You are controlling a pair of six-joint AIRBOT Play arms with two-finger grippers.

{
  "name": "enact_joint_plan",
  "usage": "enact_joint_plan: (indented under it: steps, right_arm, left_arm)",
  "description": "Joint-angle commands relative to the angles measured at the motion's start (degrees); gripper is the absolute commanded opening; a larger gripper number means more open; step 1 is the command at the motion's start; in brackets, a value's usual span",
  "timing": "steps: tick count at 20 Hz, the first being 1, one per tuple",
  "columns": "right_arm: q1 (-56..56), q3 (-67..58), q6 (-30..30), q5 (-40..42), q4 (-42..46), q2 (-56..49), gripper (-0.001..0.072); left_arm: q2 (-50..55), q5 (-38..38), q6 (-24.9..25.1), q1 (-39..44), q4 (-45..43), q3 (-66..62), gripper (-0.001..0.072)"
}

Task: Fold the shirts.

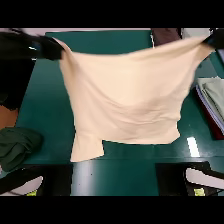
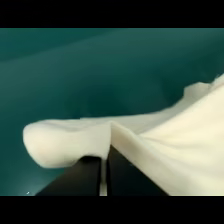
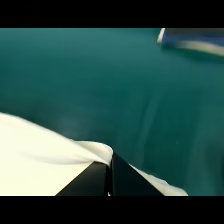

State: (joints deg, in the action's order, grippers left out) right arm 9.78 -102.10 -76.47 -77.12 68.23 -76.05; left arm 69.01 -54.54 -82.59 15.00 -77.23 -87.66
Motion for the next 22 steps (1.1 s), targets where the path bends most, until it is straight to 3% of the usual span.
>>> enact_joint_plan:
  steps: [1, 3, 4, 5, 8, 11, 18, 22]
  right_arm:
    - [-5.25, 2.75, -1.64, 2.43, 4.35, -10.8, 0.0015]
    - [-6.21, 0.59, -2.56, 2.67, 4.04, -15.1, 0.002]
    - [-6.34, -1.49, -2.56, 1.77, 3.39, -16.94, 0.0155]
    - [-6.25, -3.65, -2.67, 0.55, 3.28, -18.16, 0.0373]
    - [-6.25, -7.91, -2.58, -5.57, 3.23, -18.38, 0.0387]
    - [-6.25, -1.92, -1.31, -7.08, -0.31, -12.81, 0.0386]
    - [-7.5, 20.79, -0.94, -0.94, -6.32, 2.25, 0.0386]
    - [-7.8, 28.09, -0.98, 3.98, -7.28, 7.67, 0.0386]
  left_arm:
    - [13.94, 4.66, -0.7, -0.04, -0.42, 0.85, 0.0027]
    - [17.33, 4.48, -2.75, -0.98, -0.15, 0.52, 0.0033]
    - [17.53, 4.24, -3.41, -1.99, 0.0, 0.55, 0.0276]
    - [17.18, 3.21, -4.55, -3.41, 0.04, 0.35, 0.0518]
    - [14.12, -8.28, -4.98, -10.32, 0.09, -0.52, 0.0525]
    - [9.84, -16.5, -3.91, -16.06, 0.13, 4.94, 0.0526]
    - [-5.07, -9.86, -3.82, -17.9, 7.15, 41.13, 0.0526]
    - [-6.4, -5.86, 1.62, -17.16, 18.43, 49.66, 0.0525]
